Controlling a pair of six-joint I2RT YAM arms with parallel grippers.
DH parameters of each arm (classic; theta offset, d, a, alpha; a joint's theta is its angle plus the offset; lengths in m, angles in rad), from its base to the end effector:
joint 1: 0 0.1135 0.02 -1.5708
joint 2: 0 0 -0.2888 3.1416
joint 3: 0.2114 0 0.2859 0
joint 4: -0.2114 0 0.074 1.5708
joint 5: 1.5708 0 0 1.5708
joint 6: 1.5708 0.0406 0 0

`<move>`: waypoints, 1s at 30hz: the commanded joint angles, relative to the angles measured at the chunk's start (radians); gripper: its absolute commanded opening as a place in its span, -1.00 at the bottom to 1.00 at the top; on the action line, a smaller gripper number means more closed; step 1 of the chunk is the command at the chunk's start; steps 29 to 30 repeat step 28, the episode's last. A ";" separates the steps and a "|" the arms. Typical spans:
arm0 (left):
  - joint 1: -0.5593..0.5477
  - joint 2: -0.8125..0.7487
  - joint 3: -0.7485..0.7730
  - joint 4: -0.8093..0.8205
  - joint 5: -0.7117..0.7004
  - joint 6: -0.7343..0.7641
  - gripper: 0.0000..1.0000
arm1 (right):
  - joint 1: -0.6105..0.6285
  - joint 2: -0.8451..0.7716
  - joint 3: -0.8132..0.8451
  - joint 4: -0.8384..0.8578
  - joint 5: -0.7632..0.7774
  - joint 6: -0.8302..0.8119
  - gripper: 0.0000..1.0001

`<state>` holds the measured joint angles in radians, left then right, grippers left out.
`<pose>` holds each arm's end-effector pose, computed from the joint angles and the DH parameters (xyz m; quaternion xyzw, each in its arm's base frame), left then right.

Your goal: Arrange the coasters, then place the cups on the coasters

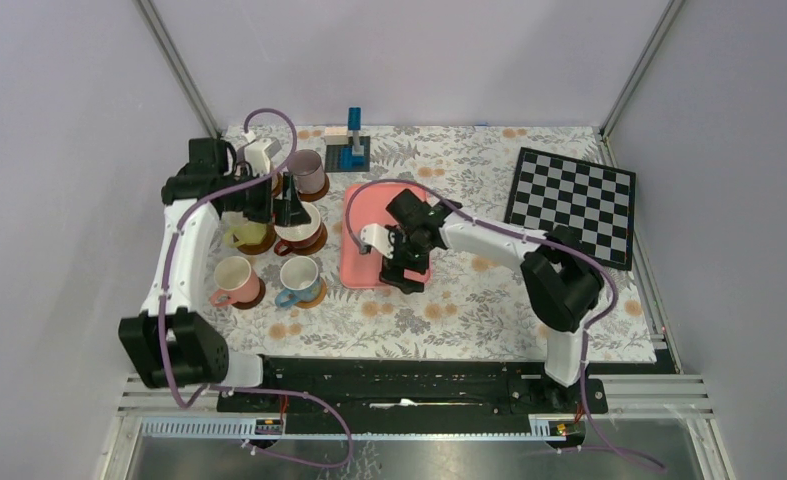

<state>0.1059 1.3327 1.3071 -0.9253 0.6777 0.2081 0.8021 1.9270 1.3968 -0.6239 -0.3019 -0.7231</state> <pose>0.2953 0.0058 0.3610 0.1471 0.8918 -0.2677 0.3336 0.2957 0.3231 0.1914 -0.6907 0.6779 0.1551 0.1985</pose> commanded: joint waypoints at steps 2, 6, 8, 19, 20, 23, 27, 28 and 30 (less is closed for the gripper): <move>0.008 0.186 0.263 -0.161 -0.062 0.049 0.98 | -0.091 -0.164 0.121 0.020 -0.075 0.169 0.99; 0.011 0.254 0.374 -0.111 -0.168 0.051 0.98 | -0.214 -0.239 0.157 0.025 -0.121 0.288 0.99; 0.011 0.260 0.406 -0.068 -0.211 0.050 0.98 | -0.290 -0.286 0.152 0.024 -0.109 0.313 0.99; 0.012 0.147 0.137 0.148 -0.298 -0.035 0.98 | -0.854 -0.444 -0.035 0.030 -0.229 0.417 0.99; 0.011 0.132 0.112 0.161 -0.298 -0.036 0.98 | -0.889 -0.453 -0.063 0.043 -0.236 0.420 0.99; 0.012 0.100 0.078 0.169 -0.271 -0.036 0.98 | -0.964 -0.477 -0.137 0.078 -0.265 0.435 0.99; 0.012 0.098 0.092 0.168 -0.265 -0.045 0.98 | -0.989 -0.482 -0.165 0.090 -0.281 0.452 0.99; 0.012 0.098 0.094 0.173 -0.274 -0.049 0.98 | -0.989 -0.483 -0.162 0.093 -0.283 0.462 0.99; 0.012 0.098 0.094 0.173 -0.274 -0.049 0.98 | -0.989 -0.483 -0.162 0.093 -0.283 0.462 0.99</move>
